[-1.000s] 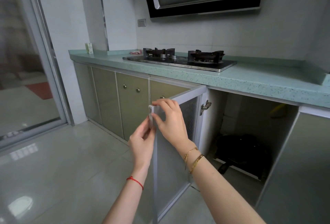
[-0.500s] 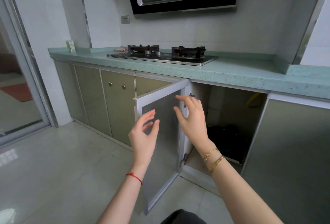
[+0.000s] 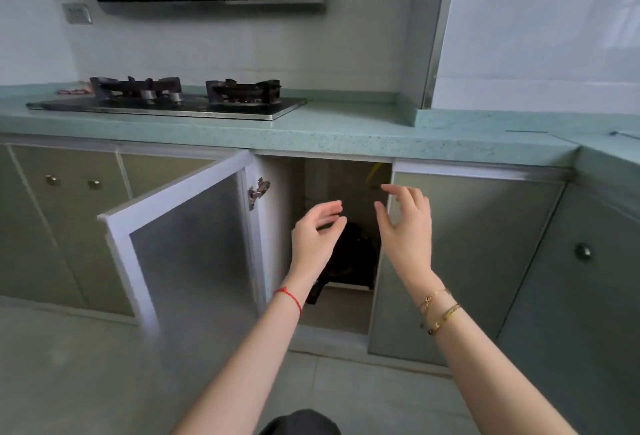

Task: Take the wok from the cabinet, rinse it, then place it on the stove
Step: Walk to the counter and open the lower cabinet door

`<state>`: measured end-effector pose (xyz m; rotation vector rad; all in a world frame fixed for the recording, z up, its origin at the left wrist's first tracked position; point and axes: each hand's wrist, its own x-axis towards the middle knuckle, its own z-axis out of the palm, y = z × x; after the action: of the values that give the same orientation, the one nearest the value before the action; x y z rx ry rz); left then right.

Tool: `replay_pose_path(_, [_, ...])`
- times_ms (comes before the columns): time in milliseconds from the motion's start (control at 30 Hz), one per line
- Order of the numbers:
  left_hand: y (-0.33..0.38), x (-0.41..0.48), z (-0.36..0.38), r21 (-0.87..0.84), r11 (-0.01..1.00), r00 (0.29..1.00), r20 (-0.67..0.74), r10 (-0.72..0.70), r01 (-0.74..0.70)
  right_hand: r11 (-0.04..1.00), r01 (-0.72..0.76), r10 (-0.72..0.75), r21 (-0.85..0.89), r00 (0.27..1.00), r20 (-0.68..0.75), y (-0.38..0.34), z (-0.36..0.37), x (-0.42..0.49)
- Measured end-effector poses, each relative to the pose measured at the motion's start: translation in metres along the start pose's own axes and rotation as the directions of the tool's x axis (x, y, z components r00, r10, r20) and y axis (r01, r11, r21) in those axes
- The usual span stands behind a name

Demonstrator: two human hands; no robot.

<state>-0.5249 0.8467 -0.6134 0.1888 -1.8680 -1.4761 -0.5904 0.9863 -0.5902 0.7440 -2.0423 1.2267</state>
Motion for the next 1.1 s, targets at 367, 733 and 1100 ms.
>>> replay_pose_path(367, [-0.043,0.097,0.113,-0.009,0.987,0.954,0.258,-0.153,0.160,0.988,-0.064,0.058,-0.138,0.997,-0.046,0.071,0.005,0.068])
replay_pose_path(733, [-0.075,0.134,0.143,-0.007,0.982,0.939,0.295,-0.177,0.188,0.987,-0.083,0.082,-0.139,0.997,-0.016,0.091,0.029,0.090])
replay_pose_path(1100, [-0.052,0.072,0.117,-0.202,0.971,0.930,0.365,-0.048,0.129,0.996,-0.003,-0.009,-0.090,0.990,-0.138,0.072,0.004,0.047])
